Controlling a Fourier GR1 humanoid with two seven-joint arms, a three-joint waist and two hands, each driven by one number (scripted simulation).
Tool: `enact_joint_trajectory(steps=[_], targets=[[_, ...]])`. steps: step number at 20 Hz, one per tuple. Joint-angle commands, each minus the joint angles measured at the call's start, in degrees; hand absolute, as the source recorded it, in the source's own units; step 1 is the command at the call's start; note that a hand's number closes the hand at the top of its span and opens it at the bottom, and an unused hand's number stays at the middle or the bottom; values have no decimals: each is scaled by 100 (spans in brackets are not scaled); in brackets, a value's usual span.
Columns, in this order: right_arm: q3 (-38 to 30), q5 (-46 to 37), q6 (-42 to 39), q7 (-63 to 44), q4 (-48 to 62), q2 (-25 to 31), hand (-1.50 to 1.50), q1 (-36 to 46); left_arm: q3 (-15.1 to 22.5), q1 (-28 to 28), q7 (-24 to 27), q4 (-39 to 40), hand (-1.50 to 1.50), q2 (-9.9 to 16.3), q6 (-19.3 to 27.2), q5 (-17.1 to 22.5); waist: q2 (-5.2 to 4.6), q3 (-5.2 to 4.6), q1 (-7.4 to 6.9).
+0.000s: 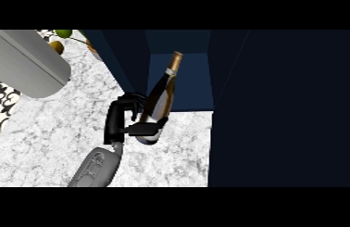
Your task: Pick up the wine, place it into the cabinet and close the cabinet
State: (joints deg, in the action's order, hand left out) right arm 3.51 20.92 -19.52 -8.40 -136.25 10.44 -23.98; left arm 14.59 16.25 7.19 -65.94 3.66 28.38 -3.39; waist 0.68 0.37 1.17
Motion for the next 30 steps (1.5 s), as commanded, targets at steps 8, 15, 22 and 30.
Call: enact_joint_trajectory(steps=[8, 15, 22, 30], targets=[[15, 298, -52, -60, -132, 30, -150, 86, 666, 1361, -878, 958, 150, -344, 501, -582, -130, -37, 271], [-36, 403, -147, -27, -251, 104, -150, 122, 510, 1347, -974, 1211, 150, -329, 701, -679, -165, -46, 394], [125, 438, -251, 16, -124, 76, -150, 14, 304, 1320, -1143, 1458, 150, -216, 1095, -741, -194, -46, 507], [68, 448, -154, 4, -193, 28, -150, 45, 148, 1531, -1010, 1446, 150, -271, 1257, -530, -187, -51, 479]])
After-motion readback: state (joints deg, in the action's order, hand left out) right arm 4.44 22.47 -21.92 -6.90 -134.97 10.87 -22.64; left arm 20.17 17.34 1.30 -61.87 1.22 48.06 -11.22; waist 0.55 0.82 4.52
